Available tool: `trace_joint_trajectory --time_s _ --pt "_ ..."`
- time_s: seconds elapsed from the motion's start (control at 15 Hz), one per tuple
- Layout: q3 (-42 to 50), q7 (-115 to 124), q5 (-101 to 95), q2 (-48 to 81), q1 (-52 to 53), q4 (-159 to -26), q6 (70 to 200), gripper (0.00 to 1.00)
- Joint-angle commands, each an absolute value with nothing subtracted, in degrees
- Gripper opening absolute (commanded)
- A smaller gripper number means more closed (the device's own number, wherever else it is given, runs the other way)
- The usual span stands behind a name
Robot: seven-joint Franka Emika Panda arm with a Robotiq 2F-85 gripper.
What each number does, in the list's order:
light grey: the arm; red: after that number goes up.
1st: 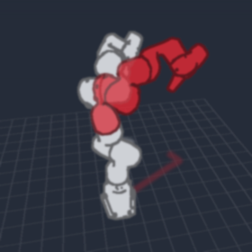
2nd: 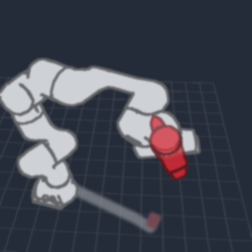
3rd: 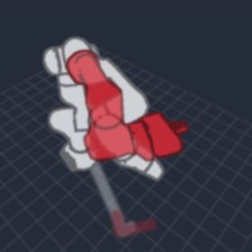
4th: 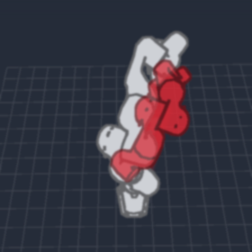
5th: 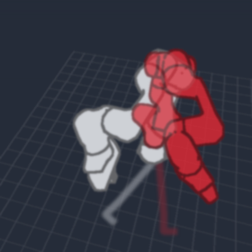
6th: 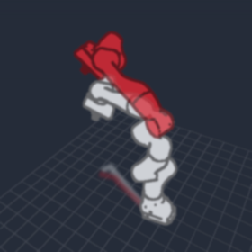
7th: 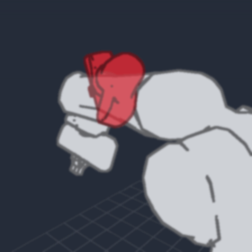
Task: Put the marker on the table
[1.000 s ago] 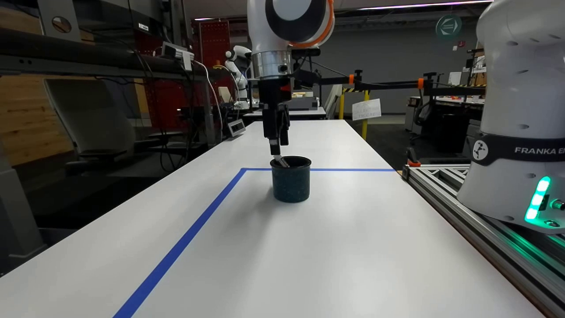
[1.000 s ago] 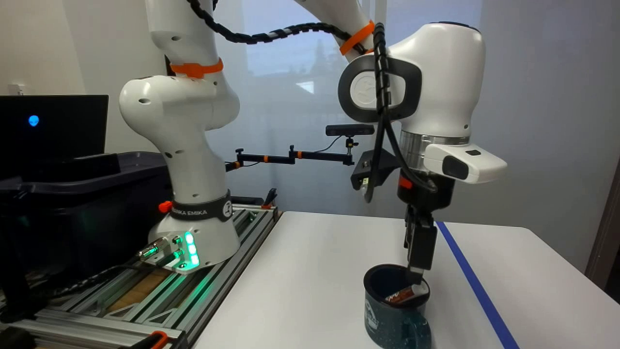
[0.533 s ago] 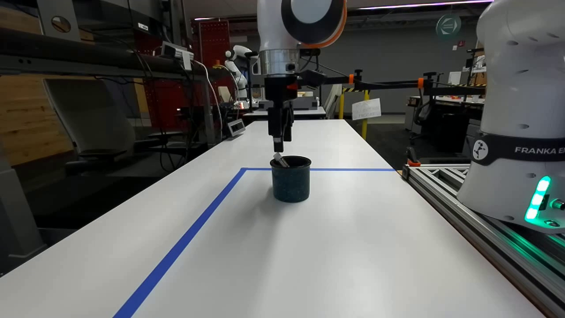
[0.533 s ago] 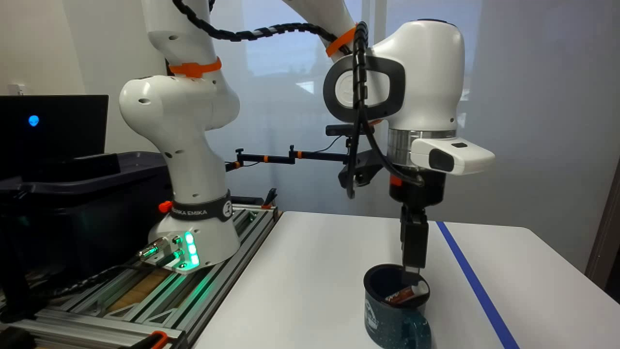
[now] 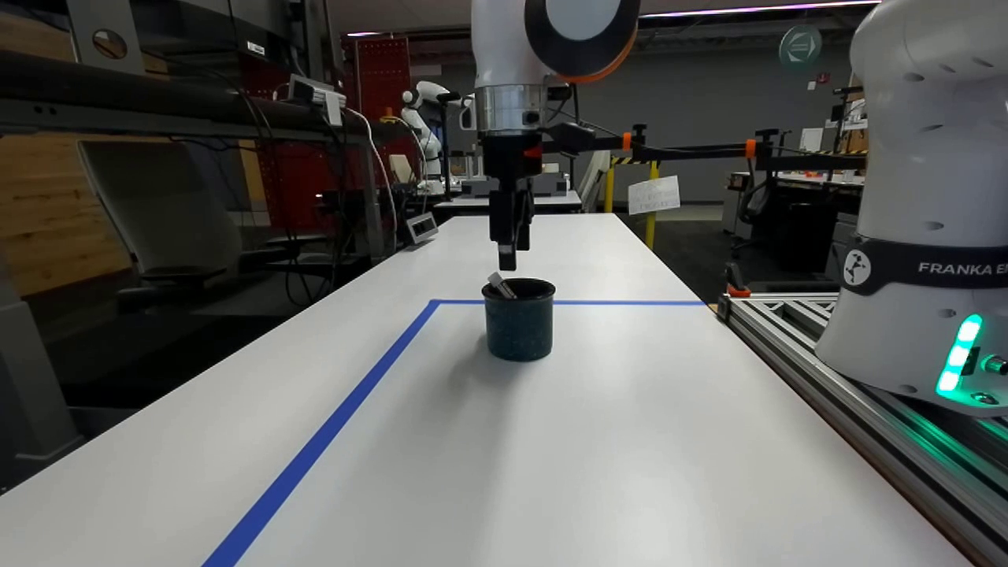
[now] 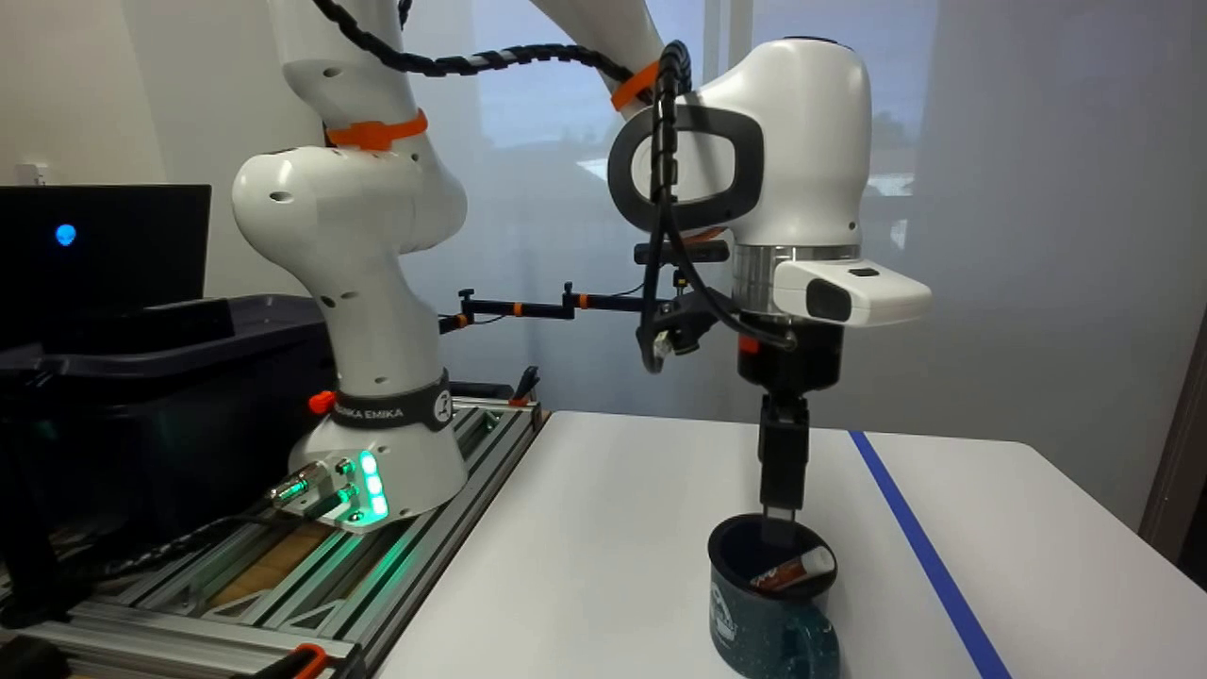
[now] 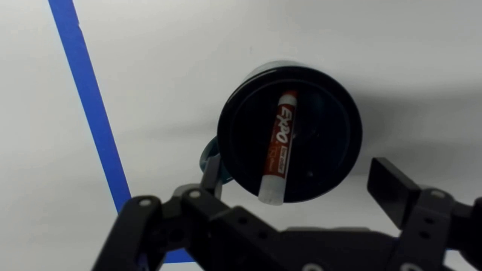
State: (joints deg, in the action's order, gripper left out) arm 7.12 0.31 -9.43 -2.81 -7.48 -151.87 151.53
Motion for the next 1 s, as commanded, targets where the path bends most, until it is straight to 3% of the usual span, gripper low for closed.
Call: trace_joint_trajectory --time_s 0.0,0.2,0.27,0.4,0.8,0.93 --pt "7.1 0.5 -9.9 -1.5 -7.6 -151.8 154.0 1.00" --pt "7.2 0.1 -9.5 -0.7 -7.6 -152.3 158.0 1.00" --pt "7.3 -0.4 -8.8 -0.4 -7.5 -152.5 159.4 0.75" --pt "7.3 -0.4 -8.8 0.3 -7.5 -152.5 161.2 0.68" --pt "7.3 -1.0 -7.3 0.8 -7.5 -153.5 163.9 0.19" --pt "7.3 -1.1 -6.6 0.7 -7.5 -154.2 164.6 0.18"
